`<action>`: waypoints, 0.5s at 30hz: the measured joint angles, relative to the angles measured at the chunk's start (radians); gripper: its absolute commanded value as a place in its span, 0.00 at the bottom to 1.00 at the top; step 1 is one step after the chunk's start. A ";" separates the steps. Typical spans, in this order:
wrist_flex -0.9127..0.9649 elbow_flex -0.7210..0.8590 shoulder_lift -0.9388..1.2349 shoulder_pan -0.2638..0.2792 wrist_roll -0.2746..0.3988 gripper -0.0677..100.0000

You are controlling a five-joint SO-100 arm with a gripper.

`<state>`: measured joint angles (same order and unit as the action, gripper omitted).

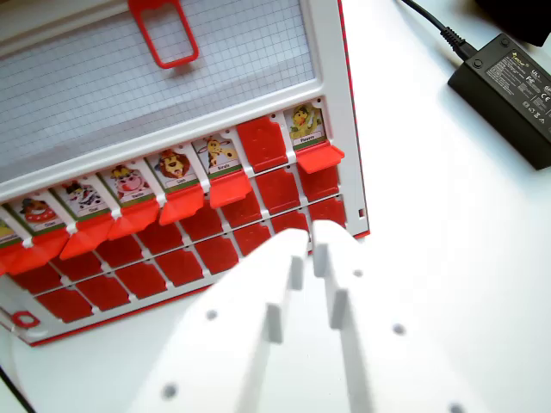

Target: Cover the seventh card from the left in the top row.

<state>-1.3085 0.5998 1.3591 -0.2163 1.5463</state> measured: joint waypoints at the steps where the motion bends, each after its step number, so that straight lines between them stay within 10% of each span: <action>1: -0.029 0.017 0.040 0.020 0.006 0.00; 15: -0.193 0.129 0.360 0.339 -0.046 0.00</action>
<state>-1.5018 0.7286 1.7196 0.1227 1.5002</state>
